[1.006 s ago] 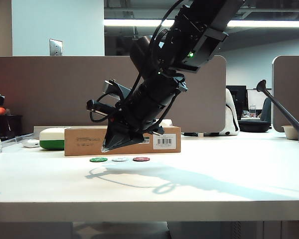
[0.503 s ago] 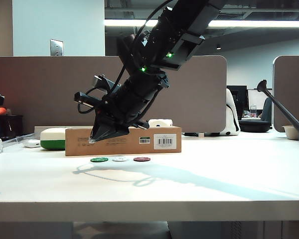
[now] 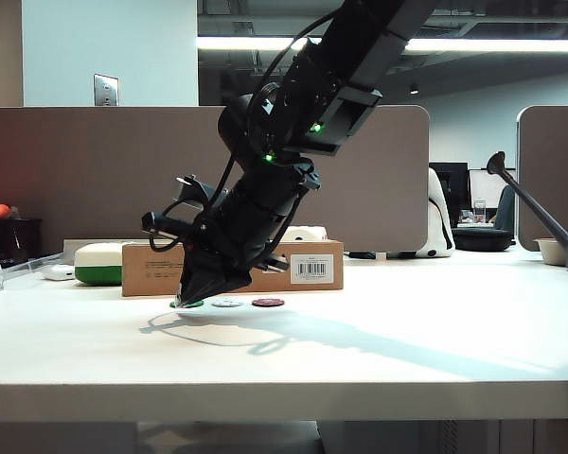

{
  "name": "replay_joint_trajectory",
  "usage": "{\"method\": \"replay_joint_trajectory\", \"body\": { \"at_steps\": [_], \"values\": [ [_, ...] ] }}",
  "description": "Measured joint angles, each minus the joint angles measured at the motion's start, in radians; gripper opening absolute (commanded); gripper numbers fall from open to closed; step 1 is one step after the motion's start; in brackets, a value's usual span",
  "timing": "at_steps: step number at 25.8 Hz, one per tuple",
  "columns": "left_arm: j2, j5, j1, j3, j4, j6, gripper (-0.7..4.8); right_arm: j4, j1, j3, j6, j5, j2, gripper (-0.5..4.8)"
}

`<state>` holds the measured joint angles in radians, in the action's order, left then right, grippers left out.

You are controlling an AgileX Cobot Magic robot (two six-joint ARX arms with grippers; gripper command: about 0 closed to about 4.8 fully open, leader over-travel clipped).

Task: Push the chip with the highest value in the row forward next to the rectangular box.

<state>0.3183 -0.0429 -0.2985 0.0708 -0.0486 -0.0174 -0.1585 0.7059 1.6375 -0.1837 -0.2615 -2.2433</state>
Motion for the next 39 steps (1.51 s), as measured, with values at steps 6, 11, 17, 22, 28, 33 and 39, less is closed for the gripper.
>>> {"method": "replay_joint_trajectory", "body": {
  "at_steps": [6,11,17,22,28,33,39],
  "values": [
    [0.0,0.0,0.0,0.0,0.0,0.0,-0.05,0.003,0.0,0.0,0.001,0.011,-0.008,-0.09],
    [0.0,0.0,0.0,0.0,0.0,0.0,-0.05,0.024,0.0,0.0,0.002,0.036,-0.014,-0.09],
    [0.0,0.0,0.0,0.0,0.0,0.0,-0.05,0.06,0.0,0.0,0.001,0.052,-0.023,-0.09],
    [0.0,0.0,0.0,0.0,0.0,0.0,-0.05,0.093,0.0,0.003,0.001,0.052,-0.037,-0.09],
    [0.0,0.0,0.0,0.0,0.0,0.0,-0.05,0.112,0.0,0.016,-0.002,0.053,-0.052,-0.09],
    [0.0,0.0,0.0,0.0,0.0,0.0,-0.05,0.117,-0.006,0.016,-0.019,0.06,-0.053,-0.09],
    [0.0,0.0,0.0,0.0,0.0,0.0,-0.05,0.105,-0.013,0.017,-0.029,0.056,-0.053,-0.09]
  ]
}}
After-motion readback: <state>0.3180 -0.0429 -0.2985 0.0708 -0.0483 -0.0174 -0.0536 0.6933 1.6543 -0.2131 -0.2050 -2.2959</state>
